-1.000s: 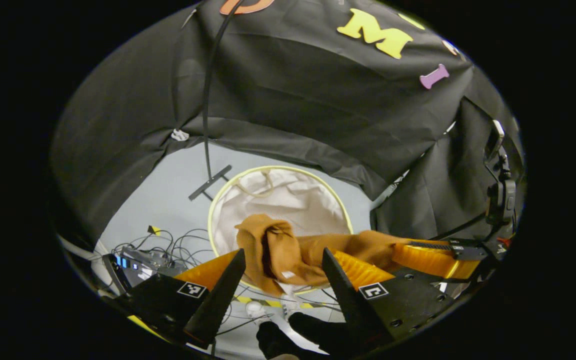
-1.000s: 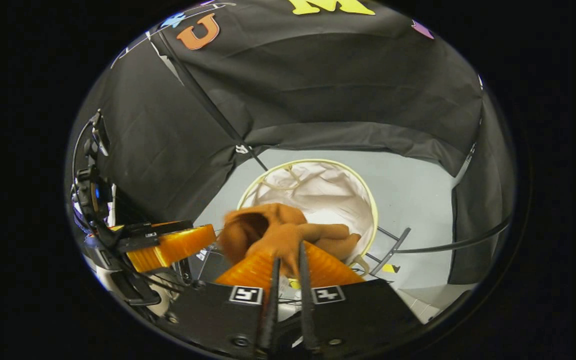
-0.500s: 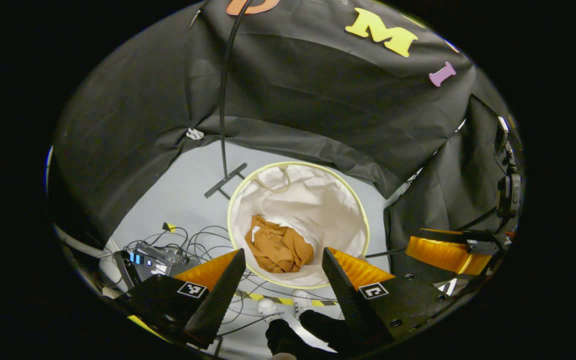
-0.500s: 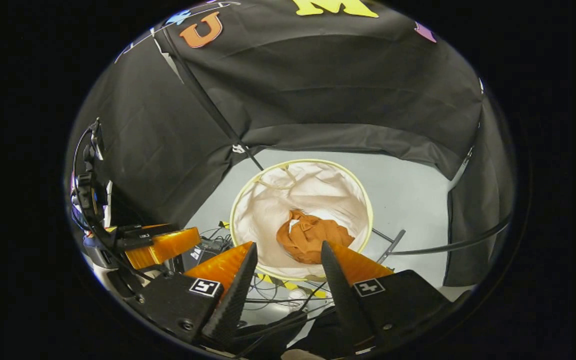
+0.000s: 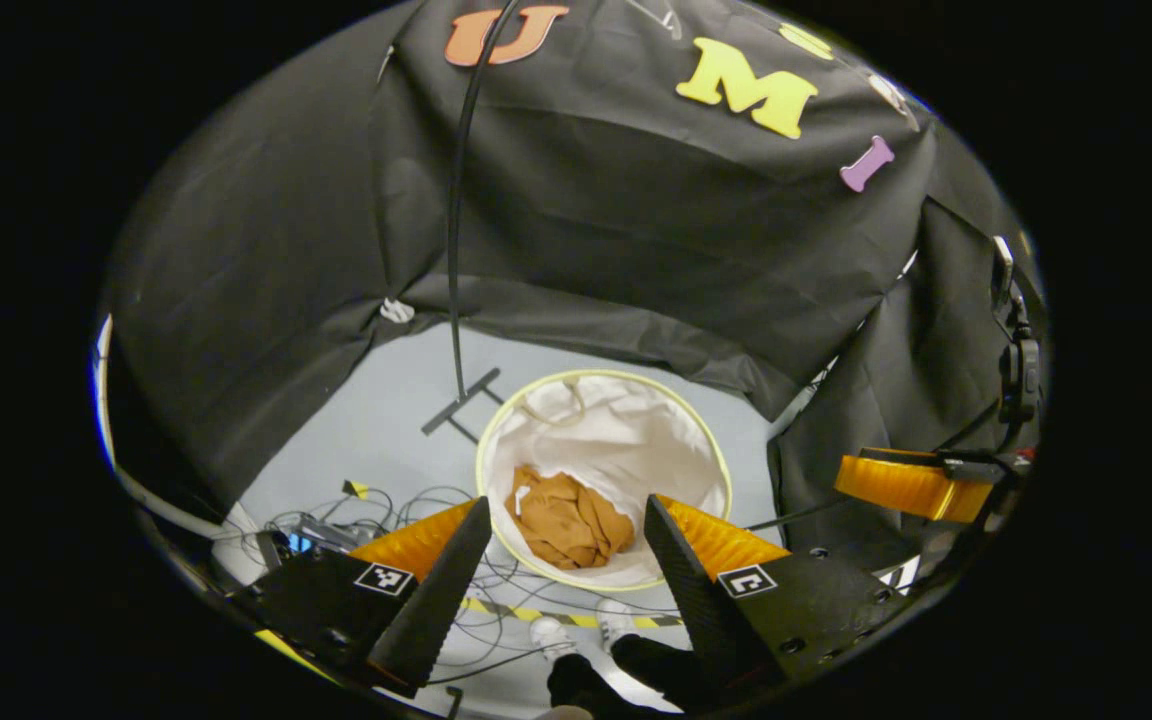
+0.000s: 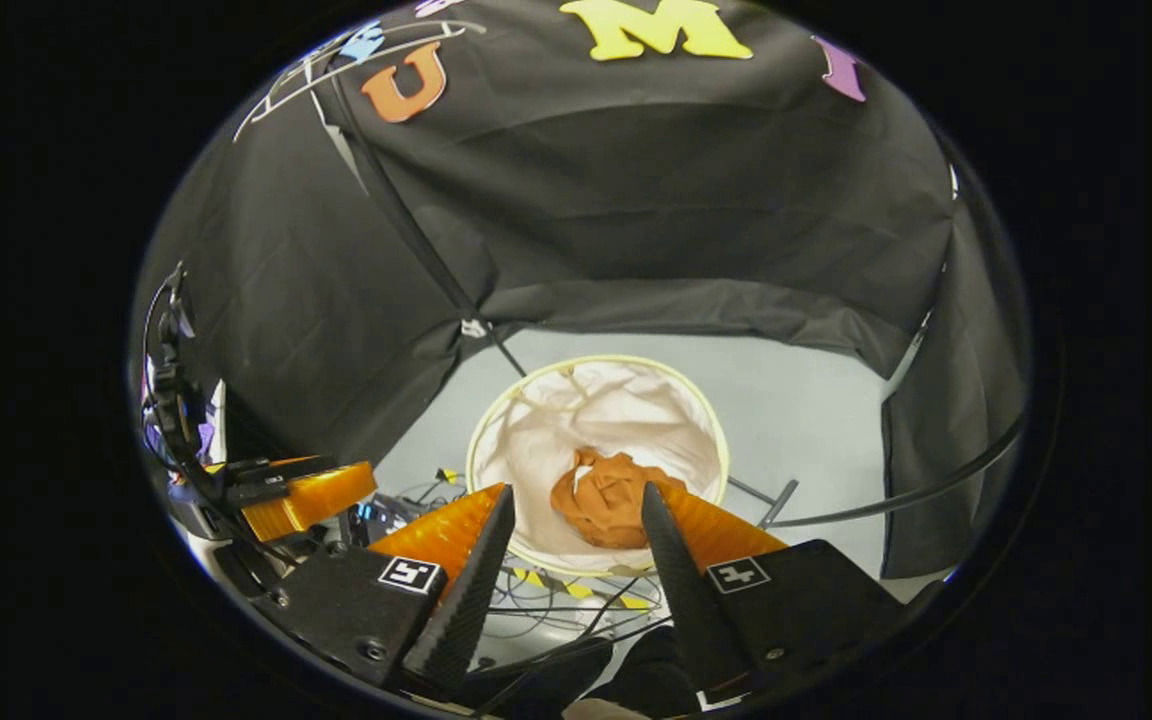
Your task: Grasp the clothes on the hanger with both hands and then place them into the laundry hamper below.
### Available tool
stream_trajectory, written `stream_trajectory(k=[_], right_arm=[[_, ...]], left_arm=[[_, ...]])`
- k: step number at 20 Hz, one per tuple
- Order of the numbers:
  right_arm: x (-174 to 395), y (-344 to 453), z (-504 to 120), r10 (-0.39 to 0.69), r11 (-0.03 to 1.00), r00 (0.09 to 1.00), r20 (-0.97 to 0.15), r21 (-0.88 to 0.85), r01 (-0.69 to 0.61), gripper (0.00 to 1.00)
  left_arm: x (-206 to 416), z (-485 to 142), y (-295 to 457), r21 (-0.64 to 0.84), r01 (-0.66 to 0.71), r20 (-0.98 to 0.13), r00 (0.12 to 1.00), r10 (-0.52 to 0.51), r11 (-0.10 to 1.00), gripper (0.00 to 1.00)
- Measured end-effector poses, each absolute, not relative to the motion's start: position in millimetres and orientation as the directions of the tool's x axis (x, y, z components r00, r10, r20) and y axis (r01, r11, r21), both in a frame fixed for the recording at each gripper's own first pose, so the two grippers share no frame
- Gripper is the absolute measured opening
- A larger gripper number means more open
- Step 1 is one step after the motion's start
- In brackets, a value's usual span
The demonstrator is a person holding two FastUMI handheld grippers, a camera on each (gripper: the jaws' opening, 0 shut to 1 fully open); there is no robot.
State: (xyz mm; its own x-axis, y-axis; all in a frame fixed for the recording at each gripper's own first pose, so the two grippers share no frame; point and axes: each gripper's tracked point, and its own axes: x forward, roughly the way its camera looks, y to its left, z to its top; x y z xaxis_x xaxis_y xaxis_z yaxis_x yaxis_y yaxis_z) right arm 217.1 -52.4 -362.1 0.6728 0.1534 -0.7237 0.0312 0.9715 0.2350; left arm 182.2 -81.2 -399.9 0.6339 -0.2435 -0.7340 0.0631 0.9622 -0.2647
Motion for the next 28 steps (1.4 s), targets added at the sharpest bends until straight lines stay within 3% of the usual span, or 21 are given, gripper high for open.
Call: stream_trajectory(k=[8,10,13,16,18,21,28], right_arm=[[173.0,-71.2,-229.9,0.068,0.993,0.844,-0.532,0.121,-0.004,0.84],[151.6,-65.5,-193.2,0.085,0.994,0.882,-0.463,0.103,-0.042,0.9],[120.2,-61.0,-149.5,0.118,0.992,0.92,-0.374,0.095,-0.088,1.0],[82.0,-65.9,-98.6,0.144,0.988,0.955,-0.26,0.086,-0.125,1.0],[55.7,-72.1,-72.2,0.143,0.988,0.974,-0.174,0.076,-0.132,1.0],[19.8,-78.0,-35.4,0.138,0.989,0.989,-0.058,0.054,-0.135,1.0],[-42.3,-84.6,-4.5,0.08,0.993,0.994,0.076,0.077,-0.086,1.0]], left_arm=[[169.4,-264.5,-56.7,-0.199,0.077,-0.544,0.821,-0.175,0.977,0.95],[156.2,-229.9,-52.6,-0.167,0.07,-0.486,0.862,-0.144,0.983,0.95],[119.4,-189.2,-54.4,-0.117,0.05,-0.439,0.893,-0.097,0.992,0.95],[81.2,-142.4,-57.9,-0.084,0.013,-0.367,0.929,-0.043,0.996,0.95],[51.2,-113.3,-57.6,-0.056,-0.02,-0.318,0.948,0.001,0.998,1.0],[7.3,-67.0,-56.6,-0.013,-0.064,-0.236,0.97,0.059,0.998,0.97],[-46.5,19.1,-59.5,-0.008,-0.081,-0.036,0.996,0.081,0.997,0.97]])
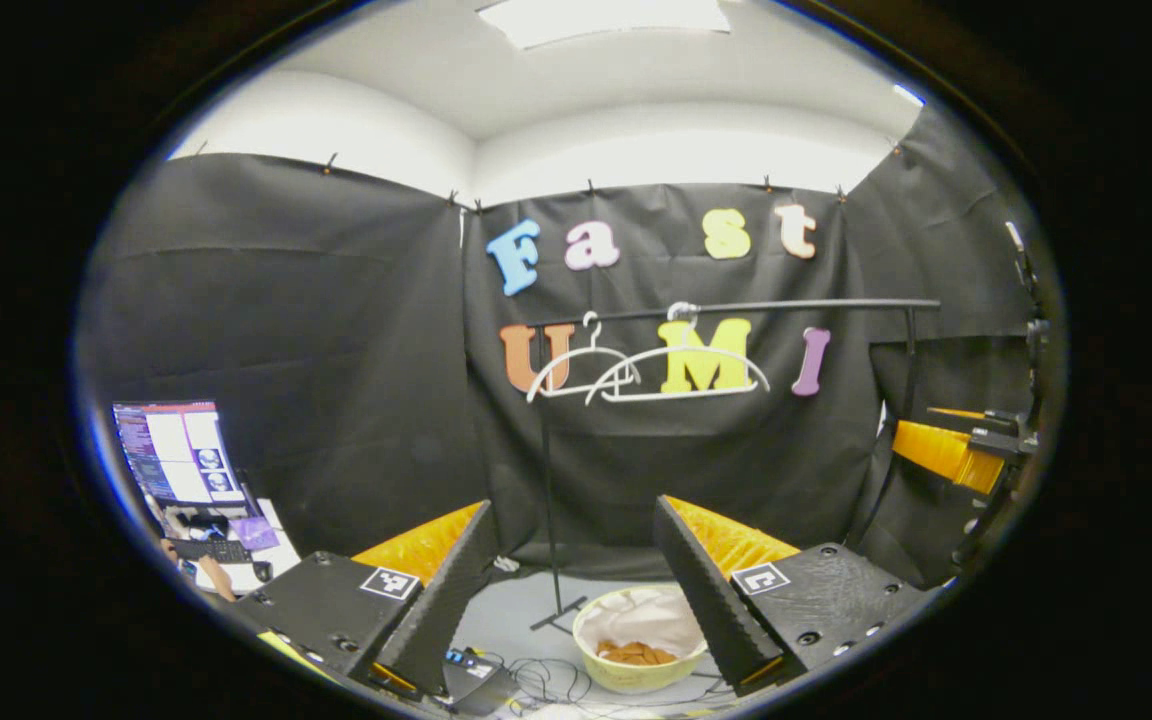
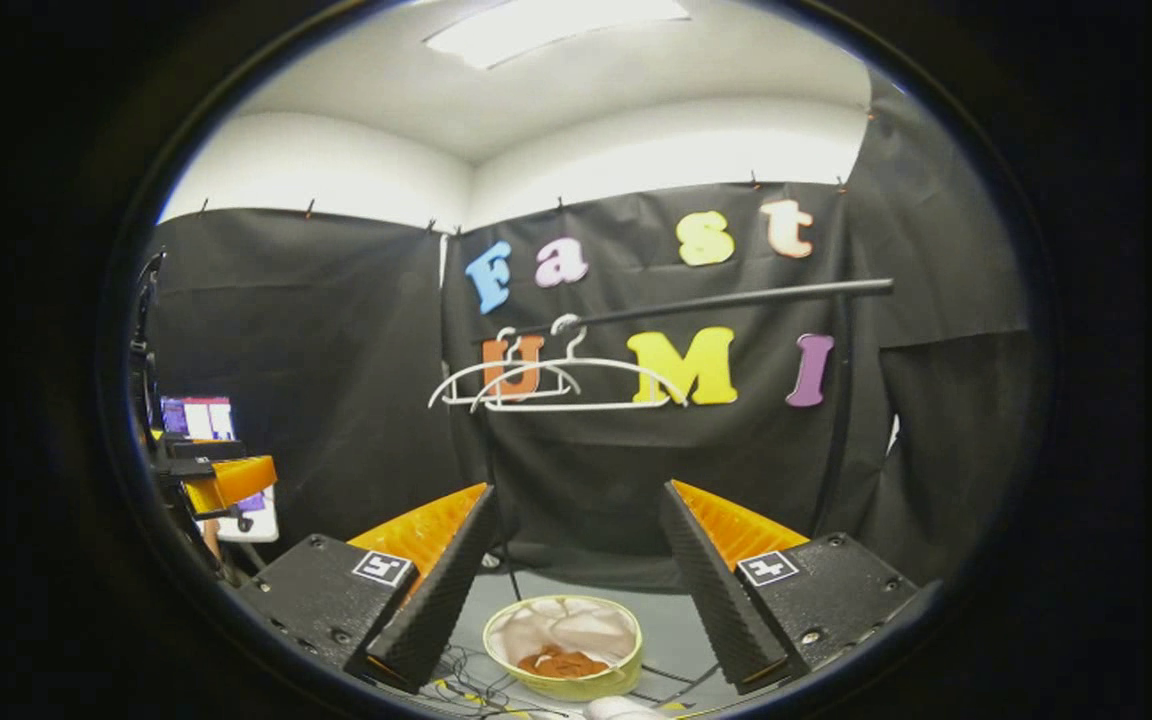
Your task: Grasp the clothes on the hanger with both hands and then place them into the laundry hamper below.
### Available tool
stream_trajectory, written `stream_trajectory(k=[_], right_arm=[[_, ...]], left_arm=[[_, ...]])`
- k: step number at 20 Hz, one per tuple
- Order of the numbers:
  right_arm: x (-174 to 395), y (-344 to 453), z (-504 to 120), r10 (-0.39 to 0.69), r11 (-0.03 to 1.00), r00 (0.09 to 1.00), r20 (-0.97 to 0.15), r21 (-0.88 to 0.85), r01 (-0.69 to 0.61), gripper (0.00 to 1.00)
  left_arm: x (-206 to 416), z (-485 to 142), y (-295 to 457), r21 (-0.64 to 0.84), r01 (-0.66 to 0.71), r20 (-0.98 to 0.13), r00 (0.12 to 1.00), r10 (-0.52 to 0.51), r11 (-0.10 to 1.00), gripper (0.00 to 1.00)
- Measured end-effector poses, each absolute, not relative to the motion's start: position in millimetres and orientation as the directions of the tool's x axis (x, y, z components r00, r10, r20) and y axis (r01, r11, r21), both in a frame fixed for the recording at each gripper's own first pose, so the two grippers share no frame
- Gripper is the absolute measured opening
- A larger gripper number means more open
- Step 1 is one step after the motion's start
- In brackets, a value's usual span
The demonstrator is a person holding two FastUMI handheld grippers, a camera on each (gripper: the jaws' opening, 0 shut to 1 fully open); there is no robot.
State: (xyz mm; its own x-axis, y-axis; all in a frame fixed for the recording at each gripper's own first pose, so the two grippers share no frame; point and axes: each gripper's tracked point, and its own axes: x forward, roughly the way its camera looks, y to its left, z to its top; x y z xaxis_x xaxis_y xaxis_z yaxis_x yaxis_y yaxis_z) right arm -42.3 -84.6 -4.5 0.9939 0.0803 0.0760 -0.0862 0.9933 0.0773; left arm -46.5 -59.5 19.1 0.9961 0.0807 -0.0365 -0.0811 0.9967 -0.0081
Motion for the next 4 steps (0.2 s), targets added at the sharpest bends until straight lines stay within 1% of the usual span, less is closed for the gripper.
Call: stream_trajectory(k=[2,3,4], right_arm=[[-53.7,-84.8,-1.8,0.047,0.996,0.994,0.101,0.069,-0.054,1.0],[-56.7,-87.7,0.7,0.021,0.997,0.993,0.113,0.07,-0.029,1.0],[-59.5,-86.2,-0.9,0.002,0.997,0.994,0.111,0.074,-0.01,1.0]], left_arm=[[-47.6,31.3,-50.8,-0.018,-0.086,0.038,0.996,0.086,0.996,0.99],[-43.0,37.1,-48.8,0.0,-0.077,0.069,0.995,0.077,0.997,0.99],[-39.5,36.1,-48.0,0.032,-0.067,0.06,0.996,0.065,0.997,0.99]])
